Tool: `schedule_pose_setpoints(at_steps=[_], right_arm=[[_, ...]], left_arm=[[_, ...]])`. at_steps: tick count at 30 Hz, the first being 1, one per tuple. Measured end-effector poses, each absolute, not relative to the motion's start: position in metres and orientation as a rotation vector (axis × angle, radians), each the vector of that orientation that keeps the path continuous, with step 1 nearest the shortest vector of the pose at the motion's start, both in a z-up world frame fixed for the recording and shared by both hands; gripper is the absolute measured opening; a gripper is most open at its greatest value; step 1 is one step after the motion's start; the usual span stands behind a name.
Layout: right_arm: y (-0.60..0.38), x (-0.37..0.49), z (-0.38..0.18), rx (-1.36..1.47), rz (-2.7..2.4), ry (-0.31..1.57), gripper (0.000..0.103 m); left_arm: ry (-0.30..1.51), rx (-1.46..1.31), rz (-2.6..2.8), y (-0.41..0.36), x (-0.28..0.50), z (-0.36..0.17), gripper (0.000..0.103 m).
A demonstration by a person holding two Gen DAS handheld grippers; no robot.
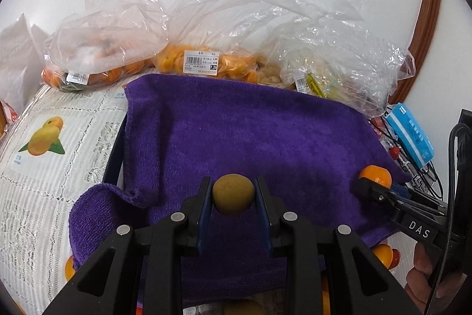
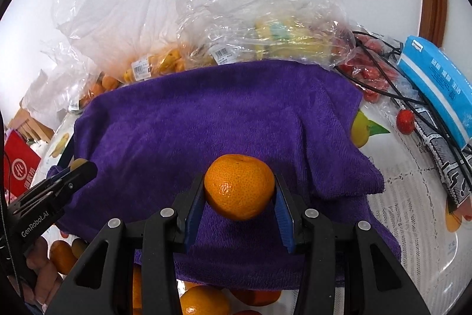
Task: Organize fruits
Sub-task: 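Open the left tool to drop the yellow fruit while the right tool lowers the mandarin onto the towel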
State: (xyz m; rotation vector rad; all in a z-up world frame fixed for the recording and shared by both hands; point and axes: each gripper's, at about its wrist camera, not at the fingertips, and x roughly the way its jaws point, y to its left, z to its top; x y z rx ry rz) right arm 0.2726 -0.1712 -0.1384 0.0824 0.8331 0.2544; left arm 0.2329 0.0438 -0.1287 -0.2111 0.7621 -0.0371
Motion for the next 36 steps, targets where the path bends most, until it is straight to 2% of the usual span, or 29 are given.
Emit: schedule_pose_setpoints(at_steps=[19, 21, 23, 29, 36], right_arm=[[-0.174, 0.266, -0.131, 0.081, 0.251, 0.784, 0.046], [-0.173, 0.266, -0.131, 0.080, 0.258, 0.782, 0.047], [-0.171, 0.265, -0.131, 0.069, 0.255, 0.774, 0.047], [-0.171, 0.260, -0.127, 0.051, 0.229, 0.744, 0.047], [-0.170, 0.259, -0.127, 0.043, 0.242, 0.729, 0.047]], left_arm=[[0.733, -0.220, -0.057, 0.043, 0.226, -0.124, 0.027], [0.721, -0.229, -0.067, 0.044, 0.225, -0.122, 0.031], [0.709, -0.239, -0.071, 0.045, 0.223, -0.120, 0.040], [0.692, -0.252, -0.081, 0.047, 0.220, -0.116, 0.046], [0.686, -0.251, -0.071, 0.048, 0.219, -0.116, 0.047]])
